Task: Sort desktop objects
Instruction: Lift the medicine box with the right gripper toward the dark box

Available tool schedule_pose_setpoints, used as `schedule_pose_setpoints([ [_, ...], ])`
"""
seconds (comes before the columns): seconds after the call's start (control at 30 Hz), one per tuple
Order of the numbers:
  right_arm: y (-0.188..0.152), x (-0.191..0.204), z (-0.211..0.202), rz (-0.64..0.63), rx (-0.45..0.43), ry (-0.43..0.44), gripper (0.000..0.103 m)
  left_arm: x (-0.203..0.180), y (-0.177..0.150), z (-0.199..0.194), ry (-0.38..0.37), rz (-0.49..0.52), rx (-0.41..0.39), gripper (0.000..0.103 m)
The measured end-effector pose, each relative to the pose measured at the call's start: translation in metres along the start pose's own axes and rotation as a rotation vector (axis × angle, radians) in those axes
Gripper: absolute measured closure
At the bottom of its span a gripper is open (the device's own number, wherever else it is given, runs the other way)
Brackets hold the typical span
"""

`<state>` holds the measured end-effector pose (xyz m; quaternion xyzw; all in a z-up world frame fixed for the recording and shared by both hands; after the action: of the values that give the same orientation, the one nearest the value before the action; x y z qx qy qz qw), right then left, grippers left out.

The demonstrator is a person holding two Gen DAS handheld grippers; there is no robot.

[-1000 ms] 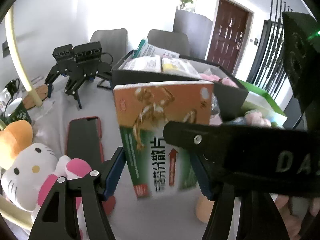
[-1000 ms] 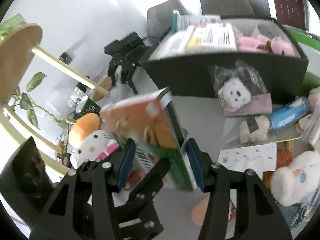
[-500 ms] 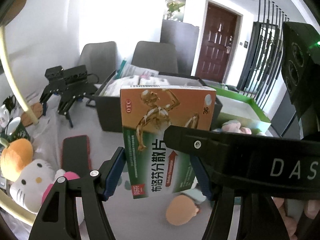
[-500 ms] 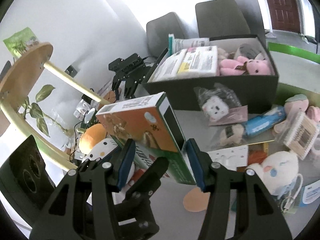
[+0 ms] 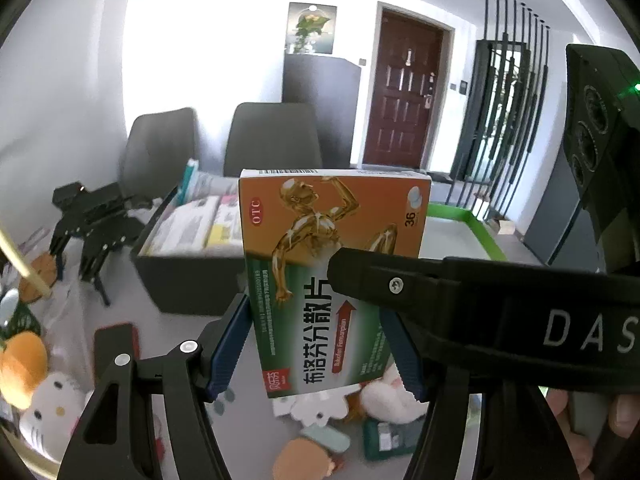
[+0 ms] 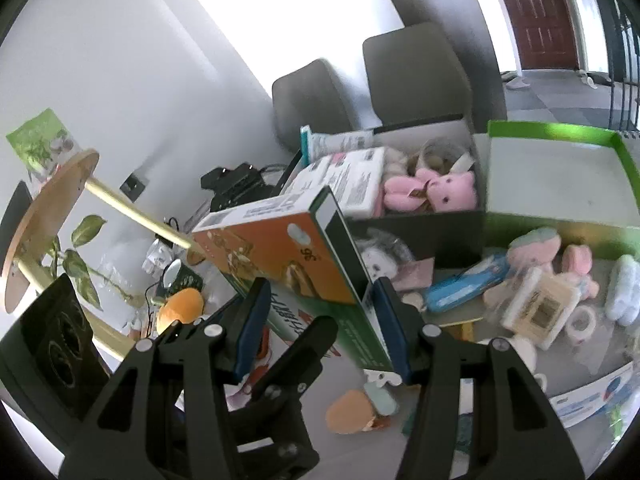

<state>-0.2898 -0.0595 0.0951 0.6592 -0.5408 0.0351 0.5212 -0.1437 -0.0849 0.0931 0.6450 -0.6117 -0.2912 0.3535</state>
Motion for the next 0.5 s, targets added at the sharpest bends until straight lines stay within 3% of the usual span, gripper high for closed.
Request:
schedule_pose_setpoints([
  [0.5, 0.047, -0.030, -0.019, 0.034, -0.058, -0.027, 0.048, -0.032, 0.045, 0.025, -0.052, 0.040, -0.019, 0.037],
])
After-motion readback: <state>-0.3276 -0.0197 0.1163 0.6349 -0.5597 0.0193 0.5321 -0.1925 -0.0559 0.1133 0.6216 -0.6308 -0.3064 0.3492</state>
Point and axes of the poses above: each gripper's, at about its wrist camera, not at the fingertips, and z roughly the way its jaws point, x to its left, y to its top, the point moved 4 cm from there along z, roughly the way its jaws point, and after that the axes turned 14 degrees about y, right-handed, at the moved point
